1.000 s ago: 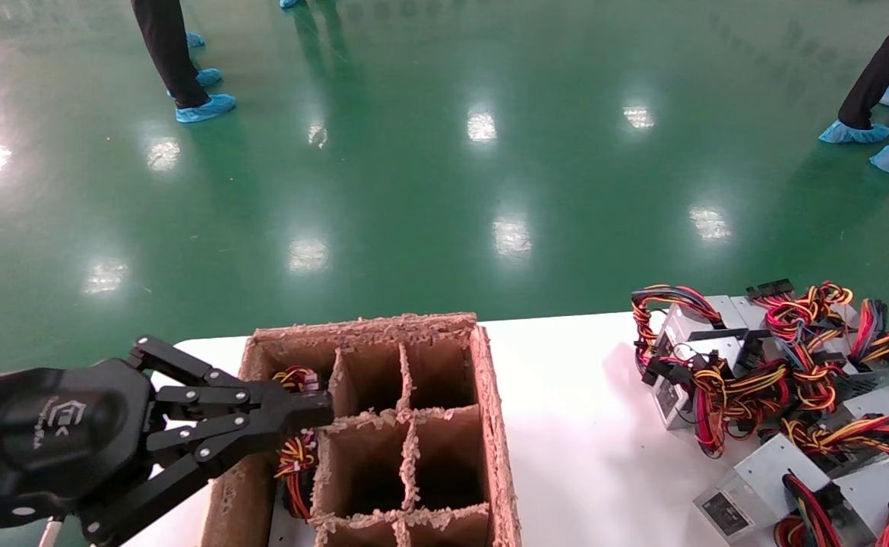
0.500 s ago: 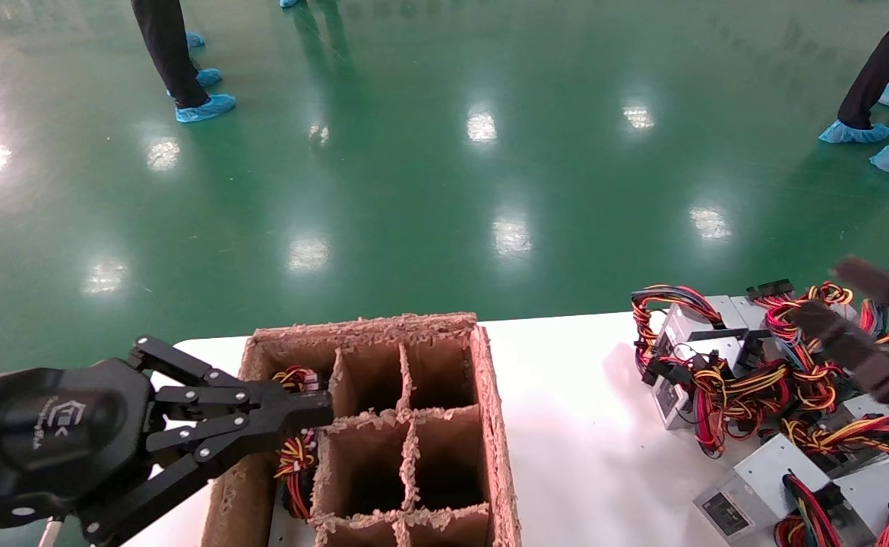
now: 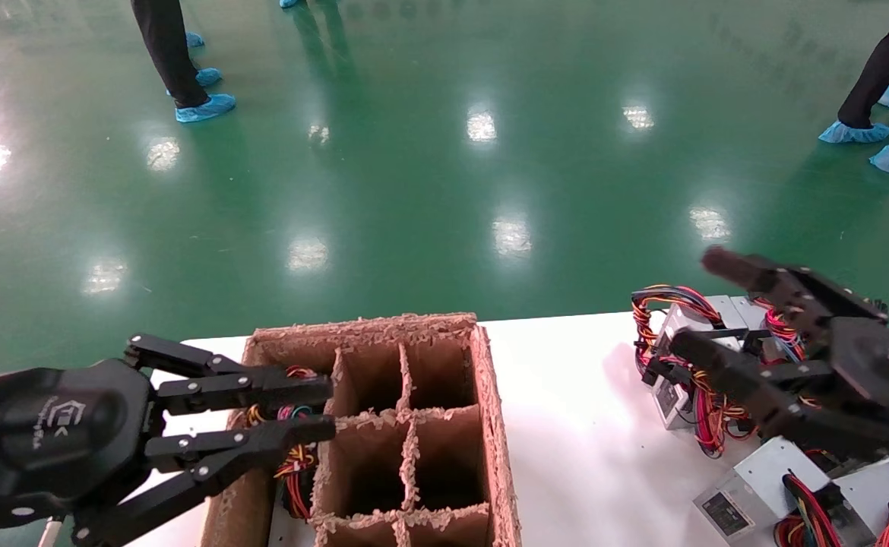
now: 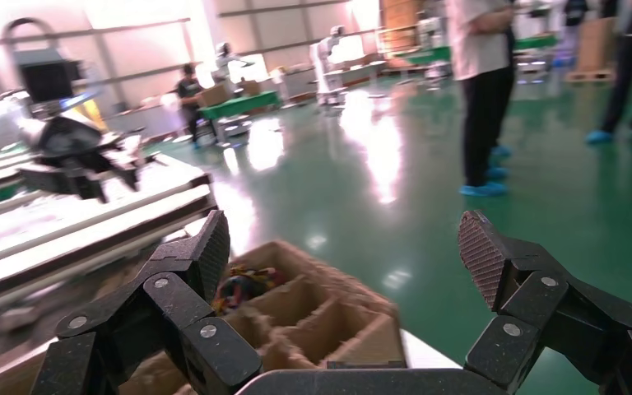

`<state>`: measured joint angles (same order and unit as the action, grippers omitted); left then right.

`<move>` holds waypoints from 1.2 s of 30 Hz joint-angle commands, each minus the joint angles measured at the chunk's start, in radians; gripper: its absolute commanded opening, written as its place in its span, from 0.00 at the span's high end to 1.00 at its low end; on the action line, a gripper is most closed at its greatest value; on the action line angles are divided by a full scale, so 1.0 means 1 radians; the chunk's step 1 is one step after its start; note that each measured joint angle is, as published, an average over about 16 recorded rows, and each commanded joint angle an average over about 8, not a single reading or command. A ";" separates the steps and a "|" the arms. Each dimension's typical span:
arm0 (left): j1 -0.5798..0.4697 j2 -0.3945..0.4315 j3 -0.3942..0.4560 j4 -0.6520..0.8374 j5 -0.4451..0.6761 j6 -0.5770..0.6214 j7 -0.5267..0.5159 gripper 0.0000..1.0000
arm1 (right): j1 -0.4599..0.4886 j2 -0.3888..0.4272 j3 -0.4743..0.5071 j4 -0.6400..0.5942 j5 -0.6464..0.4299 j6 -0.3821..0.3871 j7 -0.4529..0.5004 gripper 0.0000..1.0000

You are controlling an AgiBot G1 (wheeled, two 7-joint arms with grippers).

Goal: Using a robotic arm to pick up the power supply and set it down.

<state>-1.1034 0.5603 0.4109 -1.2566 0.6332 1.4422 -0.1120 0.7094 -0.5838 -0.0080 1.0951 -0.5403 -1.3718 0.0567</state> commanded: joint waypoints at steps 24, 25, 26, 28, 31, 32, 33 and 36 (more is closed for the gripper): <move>0.000 0.000 0.000 0.000 0.000 0.000 0.000 0.00 | 0.371 -0.027 -0.276 0.192 -0.193 -0.126 0.132 0.00; 0.000 0.000 0.000 0.000 0.000 0.000 0.000 0.00 | 0.379 -0.028 -0.283 0.197 -0.197 -0.129 0.134 0.00; 0.000 0.000 0.000 0.000 0.000 0.000 0.000 0.00 | 0.386 -0.028 -0.288 0.200 -0.201 -0.131 0.136 0.00; 0.000 0.000 0.000 0.000 -0.001 0.000 0.000 0.00 | 0.395 -0.029 -0.295 0.205 -0.206 -0.135 0.138 0.00; 0.000 0.000 0.000 0.000 -0.001 0.000 0.000 0.00 | 0.397 -0.029 -0.297 0.206 -0.209 -0.136 0.139 0.00; 0.000 0.000 0.000 0.000 -0.001 0.000 0.000 0.00 | 0.395 -0.029 -0.295 0.205 -0.208 -0.135 0.138 0.00; 0.000 0.000 0.000 0.000 -0.001 0.000 0.000 0.00 | 0.393 -0.029 -0.294 0.203 -0.207 -0.135 0.138 0.00; 0.000 0.000 0.000 0.000 -0.001 0.000 0.000 0.00 | 0.386 -0.029 -0.289 0.200 -0.204 -0.132 0.136 0.00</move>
<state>-1.1032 0.5602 0.4108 -1.2563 0.6327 1.4418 -0.1120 1.0969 -0.6127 -0.2974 1.2958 -0.7440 -1.5044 0.1930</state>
